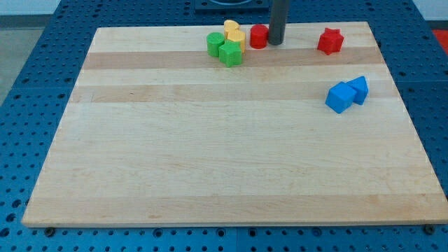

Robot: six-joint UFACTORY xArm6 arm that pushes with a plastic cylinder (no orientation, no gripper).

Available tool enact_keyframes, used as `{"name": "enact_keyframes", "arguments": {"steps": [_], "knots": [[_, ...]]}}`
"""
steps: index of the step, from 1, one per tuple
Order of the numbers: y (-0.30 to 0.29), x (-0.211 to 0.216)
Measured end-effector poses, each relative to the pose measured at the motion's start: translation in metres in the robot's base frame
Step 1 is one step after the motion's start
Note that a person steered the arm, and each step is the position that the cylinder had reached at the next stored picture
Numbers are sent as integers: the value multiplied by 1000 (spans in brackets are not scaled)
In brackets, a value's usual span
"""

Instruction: Move the red star into the yellow hexagon

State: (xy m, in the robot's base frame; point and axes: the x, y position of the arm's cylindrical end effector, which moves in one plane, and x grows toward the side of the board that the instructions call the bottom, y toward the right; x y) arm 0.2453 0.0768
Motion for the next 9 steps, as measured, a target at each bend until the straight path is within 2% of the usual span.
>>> {"name": "enact_keyframes", "arguments": {"steps": [1, 2, 4, 5, 7, 8, 9], "knots": [[-21, 0], [1, 0], [89, -10], [99, -35], [171, -21], [170, 5], [143, 6]]}}
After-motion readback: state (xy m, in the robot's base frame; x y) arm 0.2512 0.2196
